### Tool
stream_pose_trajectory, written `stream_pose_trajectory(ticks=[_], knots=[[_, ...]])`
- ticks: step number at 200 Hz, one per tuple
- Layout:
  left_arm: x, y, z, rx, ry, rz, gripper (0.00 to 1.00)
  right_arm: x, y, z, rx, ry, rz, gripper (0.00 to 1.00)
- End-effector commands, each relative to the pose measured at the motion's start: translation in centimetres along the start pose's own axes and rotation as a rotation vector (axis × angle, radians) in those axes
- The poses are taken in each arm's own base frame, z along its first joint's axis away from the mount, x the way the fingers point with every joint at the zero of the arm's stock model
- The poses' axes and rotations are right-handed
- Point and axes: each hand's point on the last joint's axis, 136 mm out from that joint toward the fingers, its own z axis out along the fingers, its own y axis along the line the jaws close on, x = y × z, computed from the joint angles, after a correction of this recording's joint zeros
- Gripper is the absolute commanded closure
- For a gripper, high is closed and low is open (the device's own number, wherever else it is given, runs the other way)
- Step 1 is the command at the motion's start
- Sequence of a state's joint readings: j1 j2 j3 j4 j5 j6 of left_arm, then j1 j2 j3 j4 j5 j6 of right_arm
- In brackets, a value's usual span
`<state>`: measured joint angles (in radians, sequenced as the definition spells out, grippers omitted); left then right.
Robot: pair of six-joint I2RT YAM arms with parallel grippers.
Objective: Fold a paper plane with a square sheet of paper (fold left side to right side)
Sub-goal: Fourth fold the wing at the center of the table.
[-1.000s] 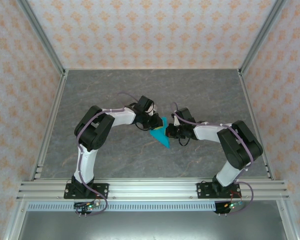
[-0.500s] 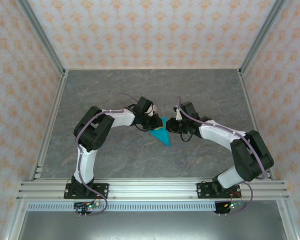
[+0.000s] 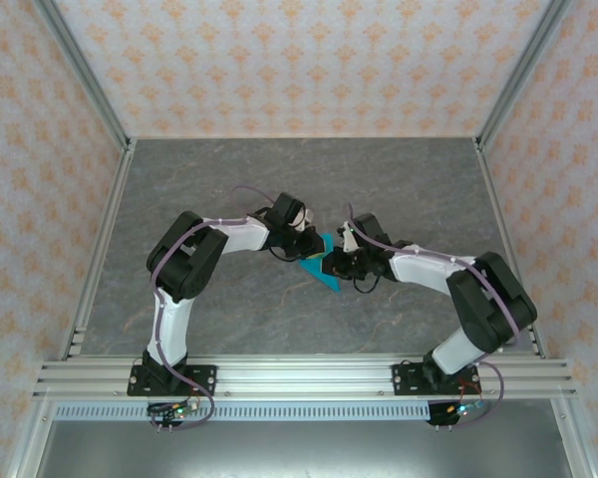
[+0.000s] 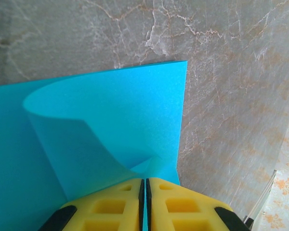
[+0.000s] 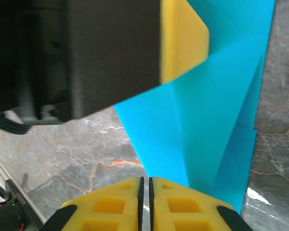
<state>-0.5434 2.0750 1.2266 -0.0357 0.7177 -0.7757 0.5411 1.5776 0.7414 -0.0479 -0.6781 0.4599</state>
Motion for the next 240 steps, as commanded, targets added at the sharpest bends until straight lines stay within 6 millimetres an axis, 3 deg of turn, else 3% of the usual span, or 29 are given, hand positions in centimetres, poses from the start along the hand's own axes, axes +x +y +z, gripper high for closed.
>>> stream_pose_trajectory(ticks=[1, 59, 151, 240], knots=[[2.2, 4.4, 0.9, -0.143, 0.045, -0.04, 0.88, 0.3, -0.2, 0.9, 0.01, 0.029, 0.004, 0.85], [2.1, 4.3, 0.8, -0.143, 0.045, -0.037, 0.88, 1.8, -2.6, 1.6, 0.163, 0.086, -0.031, 0.85], [2.1, 4.4, 0.9, -0.146, 0.048, -0.038, 0.88, 1.8, -3.1, 0.8, 0.229, 0.075, -0.064, 0.85], [2.1, 4.5, 0.9, -0.152, 0.051, -0.037, 0.88, 3.4, -4.5, 0.6, 0.275, 0.121, -0.05, 0.86]])
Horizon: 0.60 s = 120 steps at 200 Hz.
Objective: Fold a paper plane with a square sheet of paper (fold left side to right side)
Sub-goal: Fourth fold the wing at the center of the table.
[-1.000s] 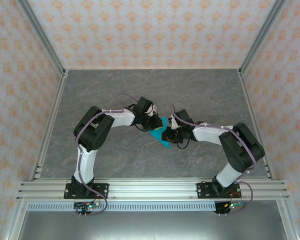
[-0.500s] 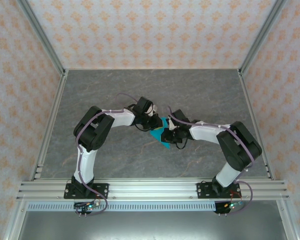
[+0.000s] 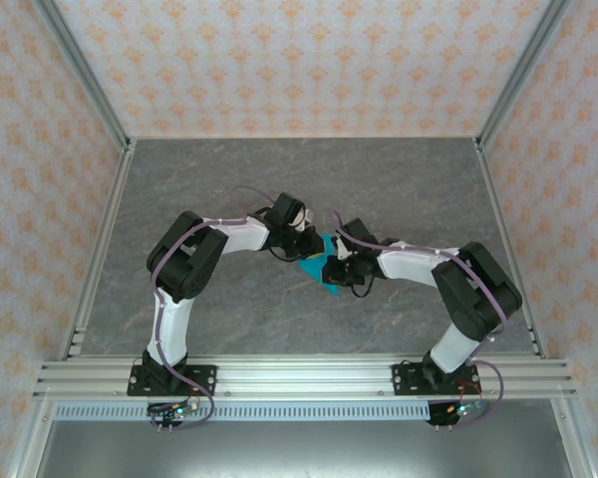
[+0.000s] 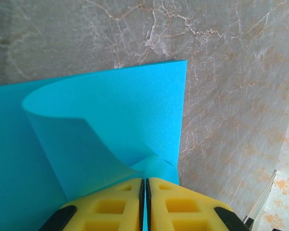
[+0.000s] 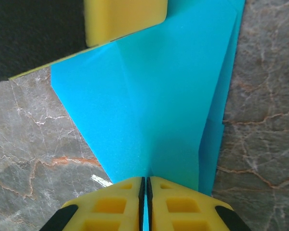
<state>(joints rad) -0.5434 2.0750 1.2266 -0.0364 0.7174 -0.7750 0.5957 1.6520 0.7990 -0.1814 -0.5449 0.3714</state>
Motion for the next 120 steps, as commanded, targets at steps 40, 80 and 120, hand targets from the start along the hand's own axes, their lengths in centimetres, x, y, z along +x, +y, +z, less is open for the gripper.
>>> stream_pose_trajectory(ticks=[40, 80, 120], knots=[[2.1, 4.5, 1.0, -0.152, 0.05, -0.037, 0.88, 3.7, -2.1, -0.2, 0.081, 0.108, 0.02, 0.87], [2.1, 4.5, 0.9, -0.155, 0.049, -0.037, 0.88, 4.6, -2.5, -0.3, 0.081, 0.12, 0.036, 0.89], [2.1, 4.5, 0.9, -0.154, 0.048, -0.035, 0.88, 5.4, -3.3, -0.2, 0.108, 0.144, 0.048, 0.9]])
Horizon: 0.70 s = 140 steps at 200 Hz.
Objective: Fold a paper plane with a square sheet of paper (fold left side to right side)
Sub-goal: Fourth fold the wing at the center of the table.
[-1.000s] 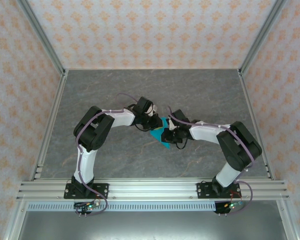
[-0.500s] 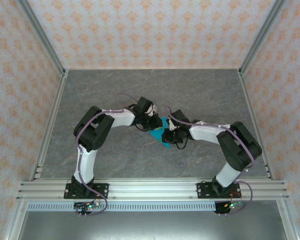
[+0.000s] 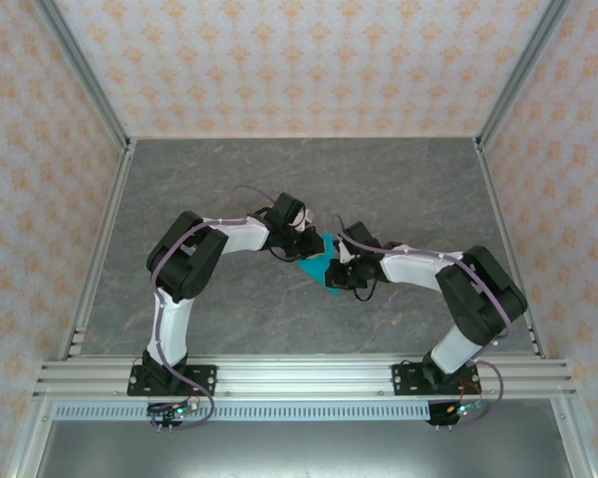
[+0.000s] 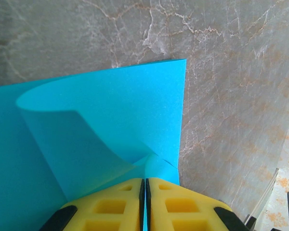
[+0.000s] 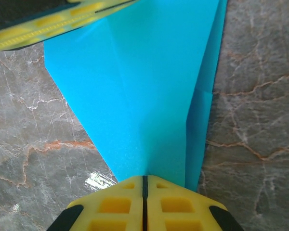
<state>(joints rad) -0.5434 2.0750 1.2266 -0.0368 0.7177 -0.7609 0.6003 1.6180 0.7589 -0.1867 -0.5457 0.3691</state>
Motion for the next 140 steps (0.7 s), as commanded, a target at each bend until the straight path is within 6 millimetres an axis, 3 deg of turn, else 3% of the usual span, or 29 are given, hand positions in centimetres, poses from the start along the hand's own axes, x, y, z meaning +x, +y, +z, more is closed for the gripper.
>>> stream_pose_trajectory(ticks=[1, 140], knots=[[2.2, 4.5, 0.9, -0.155, 0.049, -0.049, 0.88, 4.2, -2.8, 0.1, 0.103, 0.132, 0.05, 0.9], [2.2, 4.6, 0.9, -0.161, 0.049, -0.05, 0.88, 6.0, -4.1, -0.7, 0.157, 0.163, 0.055, 0.9]])
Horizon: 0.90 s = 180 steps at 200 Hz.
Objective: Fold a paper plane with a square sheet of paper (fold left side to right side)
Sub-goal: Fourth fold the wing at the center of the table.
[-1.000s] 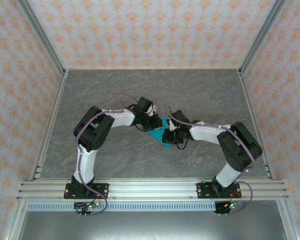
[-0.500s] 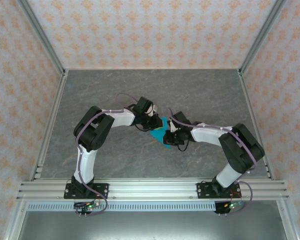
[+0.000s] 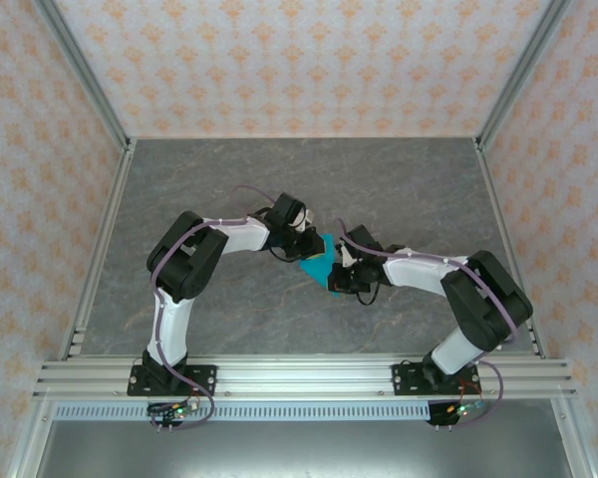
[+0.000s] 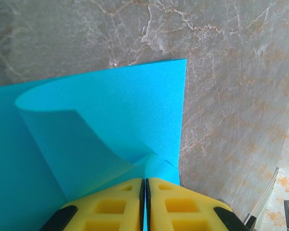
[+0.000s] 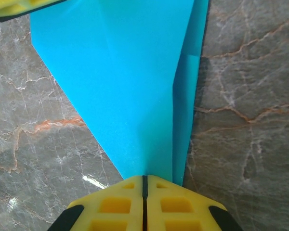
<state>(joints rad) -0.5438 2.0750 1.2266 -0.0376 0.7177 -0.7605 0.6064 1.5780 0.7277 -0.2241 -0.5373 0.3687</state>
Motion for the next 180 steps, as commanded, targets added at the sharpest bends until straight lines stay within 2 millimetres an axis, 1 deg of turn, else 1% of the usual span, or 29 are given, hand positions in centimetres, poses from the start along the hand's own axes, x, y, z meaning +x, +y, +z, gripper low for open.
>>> stream_pose_trajectory(ticks=[1, 52, 180], knots=[[2.1, 4.6, 0.9, -0.16, 0.048, -0.05, 0.88, 4.6, -3.5, -0.1, 0.135, 0.142, 0.051, 0.9], [2.1, 4.8, 1.0, -0.166, 0.049, -0.052, 0.88, 4.9, -3.7, -0.5, 0.146, 0.142, 0.052, 0.9], [2.0, 4.6, 0.9, -0.167, 0.049, -0.048, 0.88, 7.1, -4.8, -0.8, 0.159, 0.173, 0.083, 0.9]])
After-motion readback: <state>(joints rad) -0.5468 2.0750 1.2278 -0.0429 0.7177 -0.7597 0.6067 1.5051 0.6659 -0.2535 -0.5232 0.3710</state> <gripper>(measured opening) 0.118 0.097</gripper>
